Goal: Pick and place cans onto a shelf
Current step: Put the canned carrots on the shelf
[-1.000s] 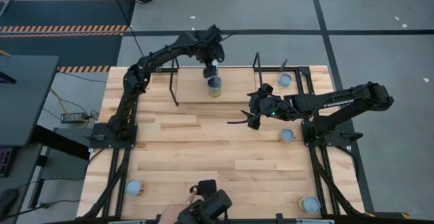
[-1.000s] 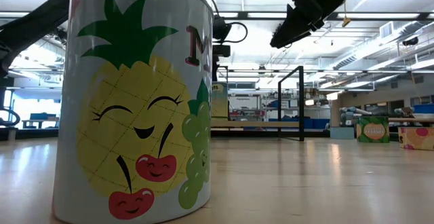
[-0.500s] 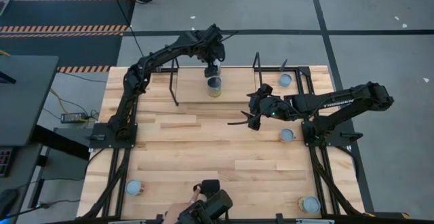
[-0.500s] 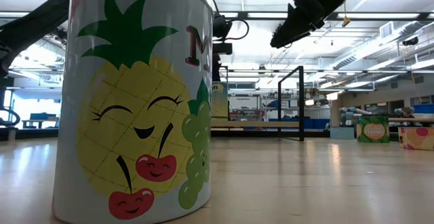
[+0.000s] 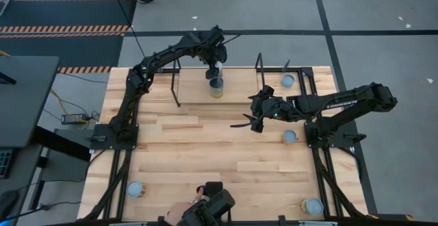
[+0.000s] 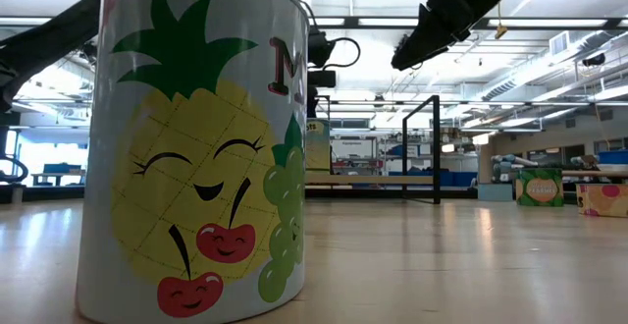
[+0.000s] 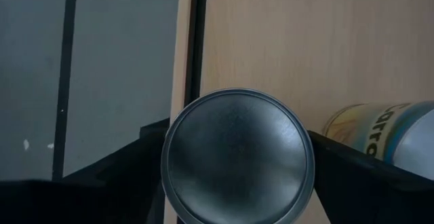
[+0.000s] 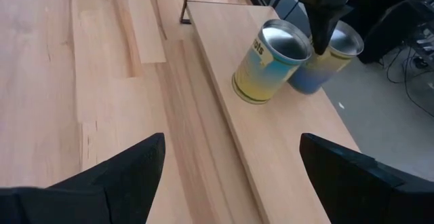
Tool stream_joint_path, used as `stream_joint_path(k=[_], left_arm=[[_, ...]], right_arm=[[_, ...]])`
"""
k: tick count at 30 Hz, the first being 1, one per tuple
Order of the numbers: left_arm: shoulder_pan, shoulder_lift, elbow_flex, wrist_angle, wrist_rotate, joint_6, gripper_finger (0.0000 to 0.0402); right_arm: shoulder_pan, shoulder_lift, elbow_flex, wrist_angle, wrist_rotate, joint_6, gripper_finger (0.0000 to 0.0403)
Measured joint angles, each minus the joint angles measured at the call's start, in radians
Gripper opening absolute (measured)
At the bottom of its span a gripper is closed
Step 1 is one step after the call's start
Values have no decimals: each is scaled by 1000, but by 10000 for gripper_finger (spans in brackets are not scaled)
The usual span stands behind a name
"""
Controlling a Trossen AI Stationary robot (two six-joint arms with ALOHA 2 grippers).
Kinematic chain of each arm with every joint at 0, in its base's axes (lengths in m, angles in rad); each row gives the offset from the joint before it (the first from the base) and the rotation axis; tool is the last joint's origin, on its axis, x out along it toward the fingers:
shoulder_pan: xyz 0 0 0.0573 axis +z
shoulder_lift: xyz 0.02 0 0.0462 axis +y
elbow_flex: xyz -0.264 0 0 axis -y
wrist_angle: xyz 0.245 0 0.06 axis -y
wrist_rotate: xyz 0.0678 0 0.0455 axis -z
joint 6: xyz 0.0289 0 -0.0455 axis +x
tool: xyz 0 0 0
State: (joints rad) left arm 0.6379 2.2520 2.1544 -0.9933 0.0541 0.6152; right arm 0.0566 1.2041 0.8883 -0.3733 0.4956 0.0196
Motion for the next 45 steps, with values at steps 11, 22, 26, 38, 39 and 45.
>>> stream_joint_path(k=[11, 22, 26, 38, 39, 45], left_arm=[[-8, 0, -1, -10, -7, 2, 353], [-1, 0, -1, -29, 6, -1, 354], [32, 0, -2, -29, 91, -14, 354], [49, 2, -2, -13, 167, 7, 349], [45, 2, -2, -19, 164, 7, 349], [20, 2, -2, -24, 82, 9, 353]], right_arm=[[0, 0, 0, 2, 0, -1, 349], [0, 0, 0, 2, 0, -4, 349], [0, 0, 0, 2, 0, -4, 349], [0, 0, 0, 2, 0, -4, 349], [0, 0, 0, 2, 0, -4, 349], [0, 0, 0, 2, 0, -7, 349]])
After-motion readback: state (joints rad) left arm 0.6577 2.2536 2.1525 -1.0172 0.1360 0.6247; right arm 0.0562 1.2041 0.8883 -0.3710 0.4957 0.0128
